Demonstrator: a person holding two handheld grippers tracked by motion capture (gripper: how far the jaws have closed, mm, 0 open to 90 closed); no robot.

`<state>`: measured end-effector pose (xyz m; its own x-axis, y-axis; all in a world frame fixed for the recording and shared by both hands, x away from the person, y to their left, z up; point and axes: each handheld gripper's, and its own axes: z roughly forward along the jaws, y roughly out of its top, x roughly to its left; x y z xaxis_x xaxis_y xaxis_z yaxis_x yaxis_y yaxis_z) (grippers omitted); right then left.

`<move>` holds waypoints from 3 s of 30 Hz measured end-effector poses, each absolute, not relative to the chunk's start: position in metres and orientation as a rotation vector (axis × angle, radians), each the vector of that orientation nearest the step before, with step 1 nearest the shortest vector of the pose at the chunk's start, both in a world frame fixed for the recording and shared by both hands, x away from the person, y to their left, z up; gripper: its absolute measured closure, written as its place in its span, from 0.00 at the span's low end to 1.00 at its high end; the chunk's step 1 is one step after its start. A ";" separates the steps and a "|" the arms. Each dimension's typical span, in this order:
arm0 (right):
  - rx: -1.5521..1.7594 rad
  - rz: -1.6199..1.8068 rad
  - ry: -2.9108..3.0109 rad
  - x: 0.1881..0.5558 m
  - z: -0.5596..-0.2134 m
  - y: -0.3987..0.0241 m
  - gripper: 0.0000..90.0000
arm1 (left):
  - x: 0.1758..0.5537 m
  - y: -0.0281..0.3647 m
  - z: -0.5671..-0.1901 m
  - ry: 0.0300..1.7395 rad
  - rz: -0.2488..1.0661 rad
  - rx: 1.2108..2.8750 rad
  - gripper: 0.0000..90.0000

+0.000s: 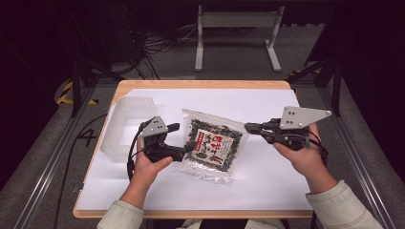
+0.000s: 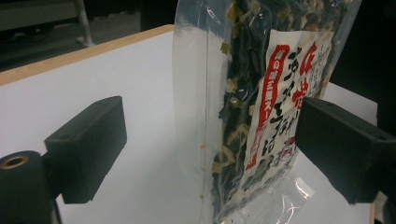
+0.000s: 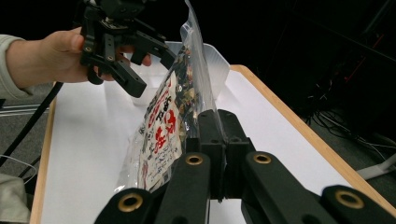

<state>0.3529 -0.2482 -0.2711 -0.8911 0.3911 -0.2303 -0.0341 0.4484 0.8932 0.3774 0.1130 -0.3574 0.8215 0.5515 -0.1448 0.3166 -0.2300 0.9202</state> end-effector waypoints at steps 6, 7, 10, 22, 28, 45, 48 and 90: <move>0.282 1.432 2.295 0.348 -0.270 -0.247 1.00 | 0.377 0.108 -0.358 0.616 0.236 1.820 0.13; 0.277 1.433 2.296 0.348 -0.270 -0.247 1.00 | 0.377 0.107 -0.359 0.611 0.237 1.821 0.13; 0.271 1.432 2.295 0.347 -0.271 -0.247 1.00 | 0.379 0.105 -0.359 0.613 0.231 1.791 0.17; 0.252 1.441 2.294 0.346 -0.273 -0.247 1.00 | 0.382 0.093 -0.364 0.542 0.206 1.832 0.29; 0.242 1.453 2.297 0.346 -0.274 -0.247 1.00 | 0.384 0.096 -0.366 0.546 0.177 1.807 0.34; 0.225 1.493 2.296 0.349 -0.276 -0.250 1.00 | 0.385 0.096 -0.368 0.454 0.089 1.795 0.56; 0.235 1.496 2.290 0.350 -0.277 -0.251 1.00 | 0.383 0.097 -0.366 0.427 0.106 1.811 0.60; 0.342 1.631 2.127 0.351 -0.273 -0.284 0.76 | 0.360 0.105 -0.335 0.287 0.097 1.869 0.82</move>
